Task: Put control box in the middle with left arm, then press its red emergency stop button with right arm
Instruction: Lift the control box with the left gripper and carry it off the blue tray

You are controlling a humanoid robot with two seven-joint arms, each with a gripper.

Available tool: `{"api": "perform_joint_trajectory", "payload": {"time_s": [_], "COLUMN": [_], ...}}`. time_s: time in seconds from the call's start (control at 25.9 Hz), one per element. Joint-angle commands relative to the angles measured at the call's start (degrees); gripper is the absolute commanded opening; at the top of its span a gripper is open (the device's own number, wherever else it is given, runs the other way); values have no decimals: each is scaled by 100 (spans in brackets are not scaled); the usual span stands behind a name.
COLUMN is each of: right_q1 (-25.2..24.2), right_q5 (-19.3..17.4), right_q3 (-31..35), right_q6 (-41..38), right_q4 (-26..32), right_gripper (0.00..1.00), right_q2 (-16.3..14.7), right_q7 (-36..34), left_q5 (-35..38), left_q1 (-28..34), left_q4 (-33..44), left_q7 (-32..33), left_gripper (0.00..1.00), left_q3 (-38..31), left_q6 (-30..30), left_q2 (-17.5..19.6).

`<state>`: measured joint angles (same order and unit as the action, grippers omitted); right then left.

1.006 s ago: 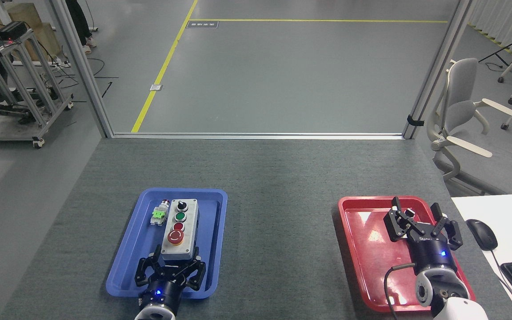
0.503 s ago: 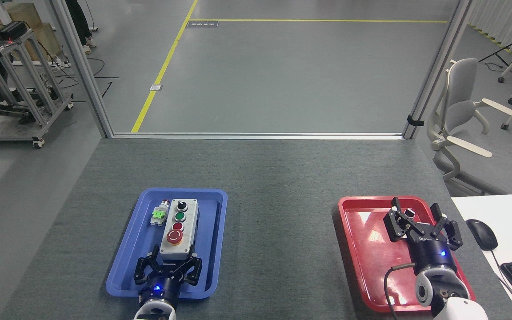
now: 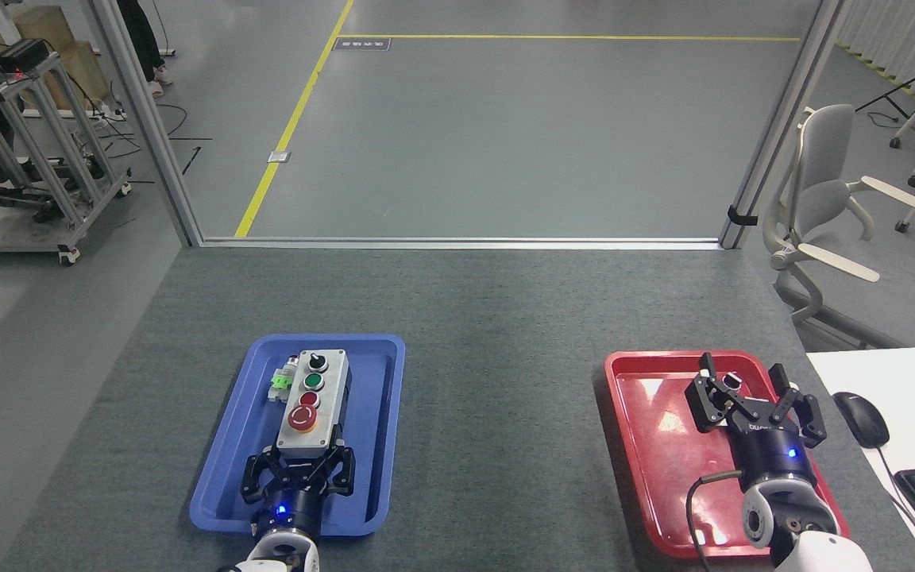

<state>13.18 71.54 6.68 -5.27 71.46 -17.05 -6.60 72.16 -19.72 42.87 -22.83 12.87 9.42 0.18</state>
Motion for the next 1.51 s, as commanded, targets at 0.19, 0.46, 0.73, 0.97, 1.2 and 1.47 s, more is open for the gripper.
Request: {"api": "perform_joint_trajectory", "payload": {"time_s": [0.19,0.46,0.73,0.97,1.2,1.47], "right_q1": [9,18,9,9,9,9], "right_q5": [0,-53,-53,-53,-53,-53], "right_q3": [9,18,18,18,18,18], "right_q6": [17,17,17,17,17,17], "right_q4": [0,9,0,9,0,0], "right_gripper": [99,99,99,99,99,99], "right_q2": [-9,-9,0,9,9,53], "right_q7": [9,18,18,18,18,18], "left_q5": [0,9,9,88,27,-290], "left_q1": [3,29,3,-111,-270,-270], "left_q4": [11,538,898,934,1039,1250], "left_q7": [-81,-20,-11,95,358,385], "left_gripper": [0,0,0,0,0,0], "left_q3": [5,23,14,128,980,1974], "left_q6": [-11,7,7,33,639,1466], "left_q2": [-80,-45,-45,-519,-827,-827]}}
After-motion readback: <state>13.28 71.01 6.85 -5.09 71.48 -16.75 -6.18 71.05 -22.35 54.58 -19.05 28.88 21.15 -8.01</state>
